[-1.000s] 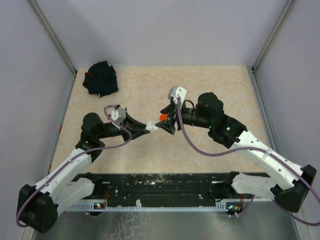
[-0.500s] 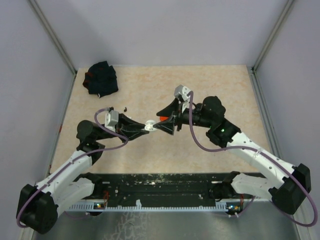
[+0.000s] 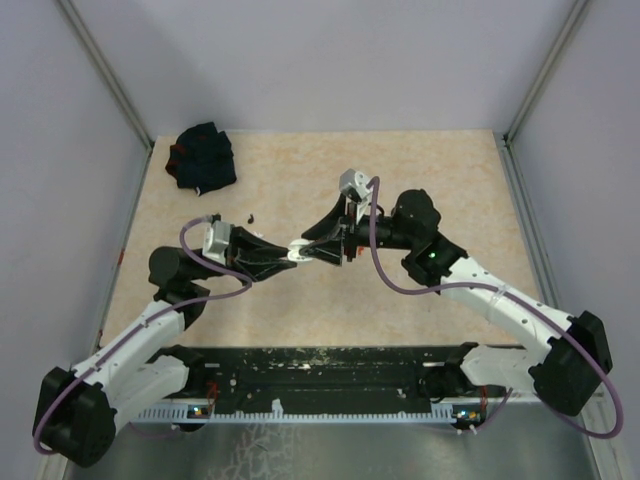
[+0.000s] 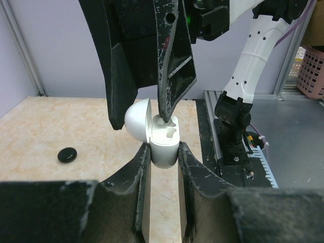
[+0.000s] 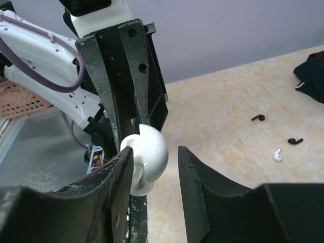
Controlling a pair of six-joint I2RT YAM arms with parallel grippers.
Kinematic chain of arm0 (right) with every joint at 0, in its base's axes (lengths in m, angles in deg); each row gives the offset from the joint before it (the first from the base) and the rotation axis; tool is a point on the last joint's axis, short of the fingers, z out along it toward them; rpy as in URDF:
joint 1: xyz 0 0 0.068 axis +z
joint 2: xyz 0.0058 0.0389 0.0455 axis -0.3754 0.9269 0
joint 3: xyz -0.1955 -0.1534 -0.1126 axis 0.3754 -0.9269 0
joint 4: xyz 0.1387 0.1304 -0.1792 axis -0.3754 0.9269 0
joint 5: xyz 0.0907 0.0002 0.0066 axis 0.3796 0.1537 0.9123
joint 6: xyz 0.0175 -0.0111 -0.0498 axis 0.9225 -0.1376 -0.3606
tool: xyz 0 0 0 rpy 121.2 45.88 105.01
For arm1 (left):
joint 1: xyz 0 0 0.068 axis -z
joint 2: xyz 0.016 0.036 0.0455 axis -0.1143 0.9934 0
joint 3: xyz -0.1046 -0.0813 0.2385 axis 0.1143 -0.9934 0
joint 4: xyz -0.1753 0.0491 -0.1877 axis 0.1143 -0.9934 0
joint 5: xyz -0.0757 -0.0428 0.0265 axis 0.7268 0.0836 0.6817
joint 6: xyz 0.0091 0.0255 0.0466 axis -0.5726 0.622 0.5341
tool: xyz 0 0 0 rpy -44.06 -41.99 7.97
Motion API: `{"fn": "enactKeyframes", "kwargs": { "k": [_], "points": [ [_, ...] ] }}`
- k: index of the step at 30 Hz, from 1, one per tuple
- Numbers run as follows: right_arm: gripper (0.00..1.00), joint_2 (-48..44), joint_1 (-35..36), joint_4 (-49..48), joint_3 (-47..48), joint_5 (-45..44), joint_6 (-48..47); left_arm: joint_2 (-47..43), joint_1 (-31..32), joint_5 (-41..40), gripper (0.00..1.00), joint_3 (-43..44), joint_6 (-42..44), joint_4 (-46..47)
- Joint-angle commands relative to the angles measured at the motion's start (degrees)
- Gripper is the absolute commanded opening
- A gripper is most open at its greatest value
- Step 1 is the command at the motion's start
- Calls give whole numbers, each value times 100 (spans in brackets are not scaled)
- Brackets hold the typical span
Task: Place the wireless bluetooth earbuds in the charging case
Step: Adjust the charging case.
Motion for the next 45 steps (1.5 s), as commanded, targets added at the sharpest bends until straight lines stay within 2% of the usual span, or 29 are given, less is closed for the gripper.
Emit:
{"fn": "enactKeyframes", "kwargs": {
  "k": [1,14,16,23,33,36,38,42,45],
  "points": [
    [39,44,-41,-573,130,287,135,15,26,104,0,-46,-128,328],
    [17,128,-41,-618,180,487,89,77,26,218,0,-47,-304,470],
    [17,141,-41,-566,204,532,56,87,29,234,0,-46,-303,472],
    [27,101,-40,-454,243,568,-66,136,28,297,0,-57,-453,636],
    [30,194,-41,-417,297,637,-107,150,26,319,0,-44,-523,701],
    [27,205,-41,-417,313,662,-110,163,31,345,0,-38,-541,721],
    [21,203,-41,-415,316,687,-114,159,32,348,0,-55,-549,723],
    [14,153,-39,-286,345,626,-220,128,29,320,5,-74,-423,523],
    [10,24,-41,31,411,495,-473,-21,30,201,19,-32,-159,-118]
  ]
}}
